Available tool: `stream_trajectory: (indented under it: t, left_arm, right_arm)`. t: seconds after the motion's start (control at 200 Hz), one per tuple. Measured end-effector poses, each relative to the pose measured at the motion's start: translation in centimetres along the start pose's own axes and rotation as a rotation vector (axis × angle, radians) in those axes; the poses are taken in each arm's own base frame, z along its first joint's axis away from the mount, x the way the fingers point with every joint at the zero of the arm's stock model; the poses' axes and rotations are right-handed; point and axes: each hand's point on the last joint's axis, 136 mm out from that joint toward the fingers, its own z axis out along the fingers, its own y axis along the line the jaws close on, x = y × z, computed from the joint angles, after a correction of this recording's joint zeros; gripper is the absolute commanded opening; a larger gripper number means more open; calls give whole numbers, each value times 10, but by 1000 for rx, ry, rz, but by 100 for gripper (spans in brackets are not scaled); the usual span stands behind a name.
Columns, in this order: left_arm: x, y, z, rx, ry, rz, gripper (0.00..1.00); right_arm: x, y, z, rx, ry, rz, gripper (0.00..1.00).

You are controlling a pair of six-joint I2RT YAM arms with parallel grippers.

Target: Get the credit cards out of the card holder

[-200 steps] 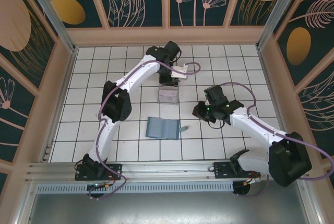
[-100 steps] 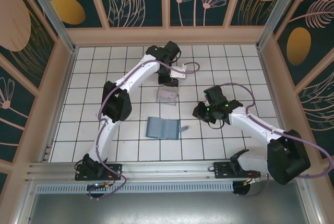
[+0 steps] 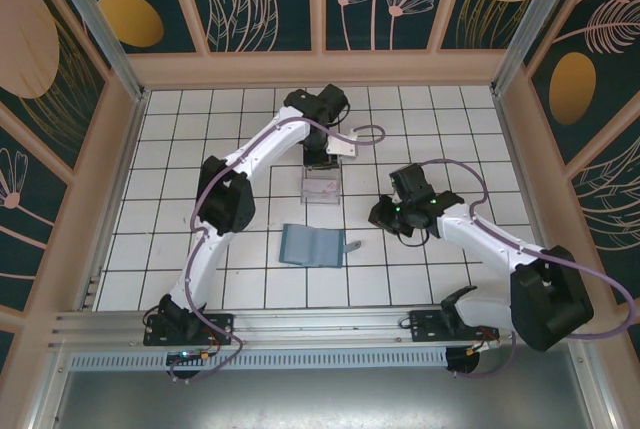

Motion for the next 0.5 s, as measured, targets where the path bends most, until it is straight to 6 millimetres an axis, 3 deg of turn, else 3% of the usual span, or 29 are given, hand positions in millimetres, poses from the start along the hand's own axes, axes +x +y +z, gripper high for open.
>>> stream_trajectory:
  t: [0.27, 0.5]
  left_arm:
    - [-10, 10, -2, -60, -5, 15, 32]
    - [-17, 31, -6, -155, -24, 14, 39]
  right_arm:
    - [0, 0, 0, 1, 1, 1, 19]
    - [0, 0, 0, 0, 1, 1, 19]
